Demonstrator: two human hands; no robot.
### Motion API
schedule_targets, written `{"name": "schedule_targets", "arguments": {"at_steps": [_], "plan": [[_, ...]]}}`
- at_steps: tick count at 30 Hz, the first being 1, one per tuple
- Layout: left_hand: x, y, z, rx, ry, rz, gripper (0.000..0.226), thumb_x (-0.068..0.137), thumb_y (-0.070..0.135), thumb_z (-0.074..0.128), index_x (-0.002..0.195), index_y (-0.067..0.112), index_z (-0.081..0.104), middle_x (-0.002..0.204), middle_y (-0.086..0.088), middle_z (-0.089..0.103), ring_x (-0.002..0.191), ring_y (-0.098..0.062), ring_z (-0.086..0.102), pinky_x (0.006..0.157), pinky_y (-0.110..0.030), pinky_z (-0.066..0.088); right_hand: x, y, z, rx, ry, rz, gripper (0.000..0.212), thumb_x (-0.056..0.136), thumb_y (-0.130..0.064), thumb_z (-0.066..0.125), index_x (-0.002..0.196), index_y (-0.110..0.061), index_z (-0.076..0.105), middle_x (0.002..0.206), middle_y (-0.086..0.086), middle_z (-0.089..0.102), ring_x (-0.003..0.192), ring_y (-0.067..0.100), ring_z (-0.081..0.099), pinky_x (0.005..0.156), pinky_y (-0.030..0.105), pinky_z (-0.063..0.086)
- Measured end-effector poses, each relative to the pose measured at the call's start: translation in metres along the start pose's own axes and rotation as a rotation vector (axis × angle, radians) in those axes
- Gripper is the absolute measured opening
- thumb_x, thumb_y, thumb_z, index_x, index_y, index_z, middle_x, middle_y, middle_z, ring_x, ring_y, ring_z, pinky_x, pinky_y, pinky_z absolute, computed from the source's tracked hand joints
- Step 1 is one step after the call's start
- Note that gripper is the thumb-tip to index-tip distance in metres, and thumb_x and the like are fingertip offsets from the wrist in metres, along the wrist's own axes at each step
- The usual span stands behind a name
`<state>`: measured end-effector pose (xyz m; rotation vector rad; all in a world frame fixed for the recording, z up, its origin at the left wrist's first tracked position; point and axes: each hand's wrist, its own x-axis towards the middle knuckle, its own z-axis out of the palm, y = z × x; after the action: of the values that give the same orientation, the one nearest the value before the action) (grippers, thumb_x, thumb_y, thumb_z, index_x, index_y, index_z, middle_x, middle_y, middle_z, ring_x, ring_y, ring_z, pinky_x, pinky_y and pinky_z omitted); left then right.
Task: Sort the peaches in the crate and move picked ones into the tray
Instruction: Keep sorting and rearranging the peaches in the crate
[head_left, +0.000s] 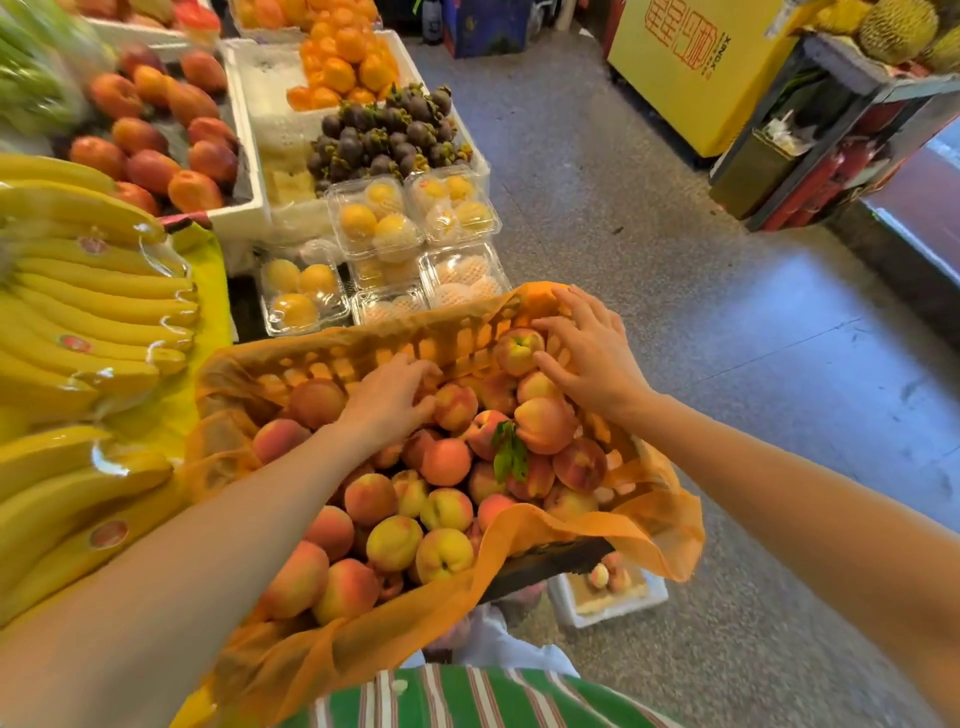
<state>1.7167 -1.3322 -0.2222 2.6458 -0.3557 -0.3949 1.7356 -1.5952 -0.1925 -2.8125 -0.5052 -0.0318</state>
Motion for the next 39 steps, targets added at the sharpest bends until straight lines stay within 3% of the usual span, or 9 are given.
{"name": "schedule_targets", "arguments": {"at_steps": [6,10,17,22,28,32,34,37,39], "plan": [[-0.049,-0.031,-0.039,0.155,0.283,0.057,0.016,0.083,0.016,0.060,0.095,0.017,0.070,0.094,-0.005,0.064,0.094,-0.027,0.059,0.075,-0.038,0.049,0.034,-0.077,-0.001,0.193,-0.172,-0.265,0.035,0.092,-0.026,0.057,0.124,-0.011,0.060,0.124,0.012,0.057,0.115,0.027,0.054,0.096,0.041,0.042],[-0.090,-0.062,-0.051,0.245,0.375,0.009,0.035,0.073,0.030,0.044,0.084,0.013,0.072,0.082,-0.010,0.067,0.086,-0.033,0.061,0.077,-0.043,0.050,0.039,-0.127,0.025,0.256,-0.489,-0.337,0.035,0.094,-0.028,0.058,0.125,-0.013,0.058,0.122,0.007,0.062,0.108,0.022,0.059,0.091,0.036,0.049],[-0.136,-0.103,-0.024,0.214,0.345,-0.140,0.040,0.080,0.030,0.058,0.119,0.023,0.065,0.137,-0.008,0.053,0.139,-0.032,0.034,0.110,-0.050,0.030,0.028,-0.166,0.087,0.016,-0.910,-0.405,0.048,0.094,-0.040,0.055,0.132,-0.012,0.047,0.126,0.006,0.055,0.108,0.023,0.055,0.090,0.036,0.048],[-0.139,-0.110,-0.015,0.129,0.371,-0.133,0.041,0.086,0.027,0.061,0.127,0.019,0.058,0.145,-0.007,0.045,0.145,-0.026,0.022,0.113,-0.047,0.027,0.026,-0.175,0.119,0.003,-0.972,-0.312,0.055,0.090,-0.043,0.061,0.133,-0.014,0.043,0.122,0.007,0.058,0.105,0.023,0.057,0.081,0.034,0.049],[-0.138,-0.115,-0.013,0.141,0.404,-0.116,0.033,0.085,0.031,0.056,0.116,0.022,0.063,0.138,-0.005,0.052,0.142,-0.027,0.029,0.109,-0.049,0.028,0.028,-0.175,0.127,0.024,-0.872,-0.304,0.057,0.079,-0.045,0.072,0.122,-0.015,0.052,0.107,0.002,0.059,0.097,0.021,0.058,0.076,0.034,0.049],[-0.130,-0.103,-0.021,0.212,0.454,-0.033,0.043,0.078,0.051,0.049,0.108,0.025,0.067,0.118,0.000,0.061,0.124,-0.025,0.045,0.101,-0.040,0.028,0.044,-0.164,0.100,0.426,-0.885,-0.119,0.038,0.091,-0.041,0.060,0.098,-0.003,0.059,0.089,0.006,0.053,0.082,0.018,0.053,0.072,0.038,0.044],[-0.122,-0.090,-0.025,0.192,0.409,0.029,0.055,0.075,0.064,0.048,0.110,0.026,0.066,0.109,0.001,0.063,0.111,-0.023,0.053,0.093,-0.038,0.034,0.047,-0.163,0.077,0.657,-0.892,0.052,0.039,0.093,-0.041,0.056,0.104,-0.004,0.061,0.094,0.003,0.056,0.087,0.015,0.054,0.076,0.033,0.042],[-0.107,-0.066,-0.024,-0.021,0.255,0.041,0.072,0.068,0.075,0.057,0.120,0.026,0.057,0.109,0.000,0.066,0.101,-0.021,0.061,0.084,-0.036,0.049,0.046,-0.159,0.054,0.872,-0.942,0.158,0.026,0.092,-0.043,0.055,0.099,-0.018,0.058,0.095,0.003,0.060,0.084,0.016,0.059,0.073,0.029,0.047],[-0.100,-0.053,-0.020,-0.148,0.185,-0.022,0.072,0.065,0.074,0.064,0.120,0.030,0.051,0.110,0.001,0.066,0.100,-0.021,0.062,0.081,-0.039,0.052,0.043,-0.158,0.047,0.942,-0.932,0.149,0.038,0.093,-0.045,0.053,0.104,-0.009,0.056,0.094,0.014,0.061,0.077,0.022,0.060,0.067,0.030,0.048]]}}
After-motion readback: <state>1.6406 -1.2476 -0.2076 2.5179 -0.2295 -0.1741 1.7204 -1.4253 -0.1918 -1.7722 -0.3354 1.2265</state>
